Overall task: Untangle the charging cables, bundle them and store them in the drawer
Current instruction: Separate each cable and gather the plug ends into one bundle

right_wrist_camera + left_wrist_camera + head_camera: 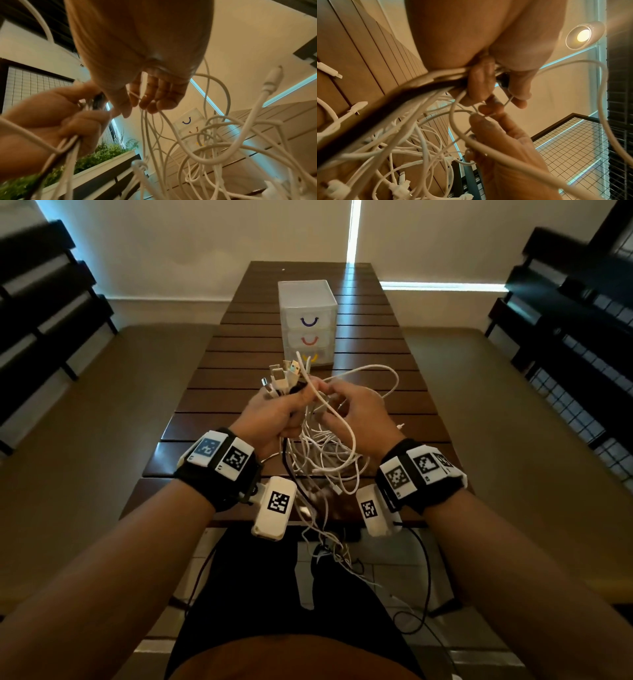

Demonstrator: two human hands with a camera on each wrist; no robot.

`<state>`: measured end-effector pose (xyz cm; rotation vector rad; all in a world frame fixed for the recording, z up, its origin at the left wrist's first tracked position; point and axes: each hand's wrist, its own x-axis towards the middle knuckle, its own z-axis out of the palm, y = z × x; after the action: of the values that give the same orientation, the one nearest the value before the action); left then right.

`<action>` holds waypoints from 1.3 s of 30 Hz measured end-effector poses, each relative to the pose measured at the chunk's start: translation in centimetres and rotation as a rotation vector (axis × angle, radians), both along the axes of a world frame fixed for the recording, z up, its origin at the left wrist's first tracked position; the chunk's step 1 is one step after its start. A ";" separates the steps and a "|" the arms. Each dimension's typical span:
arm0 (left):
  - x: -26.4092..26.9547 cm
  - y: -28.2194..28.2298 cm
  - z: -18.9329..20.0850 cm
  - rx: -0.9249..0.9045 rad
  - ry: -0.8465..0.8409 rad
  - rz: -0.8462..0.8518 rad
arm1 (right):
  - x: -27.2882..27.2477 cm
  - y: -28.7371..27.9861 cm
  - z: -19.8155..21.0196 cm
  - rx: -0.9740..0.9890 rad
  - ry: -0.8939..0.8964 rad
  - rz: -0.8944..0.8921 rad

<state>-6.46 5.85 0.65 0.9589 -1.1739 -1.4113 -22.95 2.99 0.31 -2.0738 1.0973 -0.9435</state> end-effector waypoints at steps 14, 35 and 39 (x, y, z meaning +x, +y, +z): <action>-2.4 -1.0 0.4 -0.131 -0.141 0.144 | -1.9 -0.7 3.4 0.064 -0.163 0.205; 0.3 -2.5 -3.5 -0.106 -0.471 0.543 | -8.2 -3.7 5.8 -0.042 -0.046 -0.437; 0.2 -2.4 -2.6 -0.167 -0.521 0.568 | -6.4 -3.6 5.8 -0.382 -0.257 -0.477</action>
<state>-6.26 3.41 -1.97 1.4484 -1.2280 -0.6154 -29.35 -0.59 6.10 -1.9253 1.3813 -1.7167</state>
